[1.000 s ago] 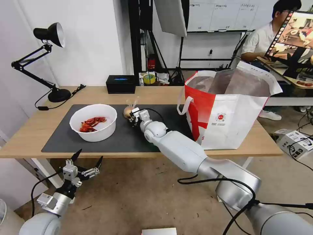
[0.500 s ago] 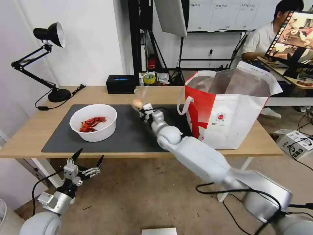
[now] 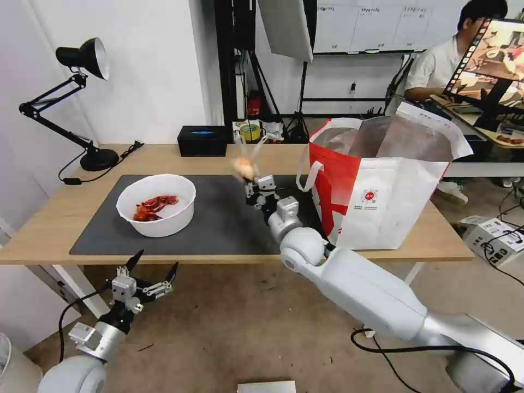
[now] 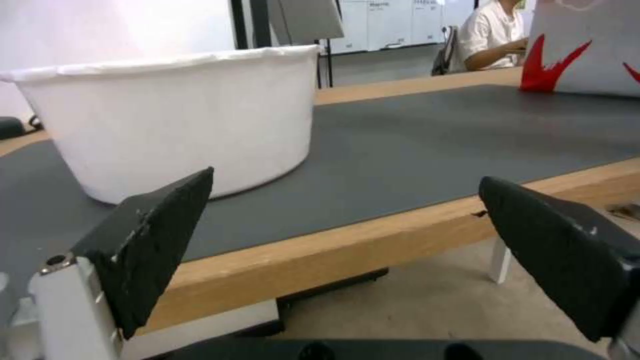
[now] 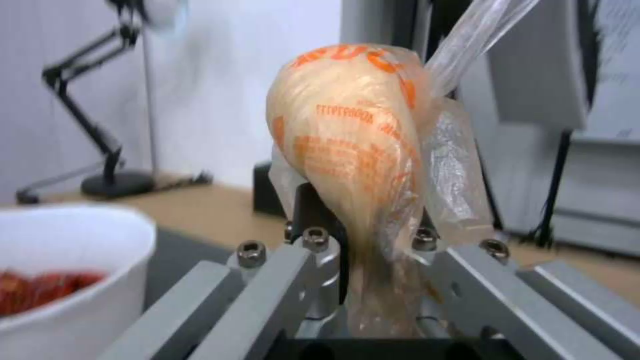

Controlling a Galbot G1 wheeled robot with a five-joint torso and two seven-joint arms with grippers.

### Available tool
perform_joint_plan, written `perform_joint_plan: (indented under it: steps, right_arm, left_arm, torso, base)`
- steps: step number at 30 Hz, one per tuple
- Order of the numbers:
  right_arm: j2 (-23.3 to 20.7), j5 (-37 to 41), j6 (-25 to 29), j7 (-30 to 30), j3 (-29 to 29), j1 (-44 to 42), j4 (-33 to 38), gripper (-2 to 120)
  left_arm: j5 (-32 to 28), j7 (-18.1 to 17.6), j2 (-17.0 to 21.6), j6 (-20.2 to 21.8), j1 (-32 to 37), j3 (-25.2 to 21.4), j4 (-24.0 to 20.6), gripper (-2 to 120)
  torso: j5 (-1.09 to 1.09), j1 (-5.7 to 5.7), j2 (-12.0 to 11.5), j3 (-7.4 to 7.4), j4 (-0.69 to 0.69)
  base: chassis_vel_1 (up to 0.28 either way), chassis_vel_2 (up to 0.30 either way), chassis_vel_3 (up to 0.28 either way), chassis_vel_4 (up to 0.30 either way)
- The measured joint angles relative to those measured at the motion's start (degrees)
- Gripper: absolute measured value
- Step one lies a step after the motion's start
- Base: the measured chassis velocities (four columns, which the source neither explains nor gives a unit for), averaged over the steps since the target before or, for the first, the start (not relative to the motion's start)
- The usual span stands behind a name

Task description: Pick up the trash from the table and place it into the takeout bag.

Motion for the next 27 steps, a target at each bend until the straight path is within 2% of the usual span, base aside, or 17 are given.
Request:
perform_joint_plan:
  steps: [10, 15, 21, 27]
  right_arm:
    - [-5.5, -0.6, 1.2, 0.9, 7.4, -1.7, 8.9, 5]
    - [-6.8, 0.7, 0.7, 2.1, 8.9, -1.3, 10.7, 5]
    - [-11.2, 5.1, -1.2, 4.2, 14.8, -2.1, 13.1, 5]
    - [-13.4, 6.8, -1.7, 4.8, 17.5, -3.7, 14.0, 5]
  left_arm:
    - [1.0, 0.1, -0.6, -0.2, 0.0, 1.0, -0.5, 100]
    - [1.1, 0.2, -0.7, -0.2, 0.0, 1.1, -0.6, 100]
    - [1.2, 0.0, -0.6, -0.2, -0.3, 1.2, -0.7, 100]
    - [1.5, 0.0, -1.0, -0.2, -0.8, 2.0, -0.4, 100]
  torso:
    - [0.0, 0.0, 0.0, 0.0, -0.01]
    - [-0.01, 0.0, 0.0, 0.0, 0.0]
    - [0.0, 0.0, 0.0, 0.01, 0.0]
    - [0.0, 0.0, 0.0, 0.0, -0.01]
  base:
    - [0.0, 0.0, 0.0, 0.0]
    - [0.0, 0.0, 0.0, 0.0]
    - [0.0, 0.0, 0.0, 0.0]
    - [0.0, 0.0, 0.0, 0.0]
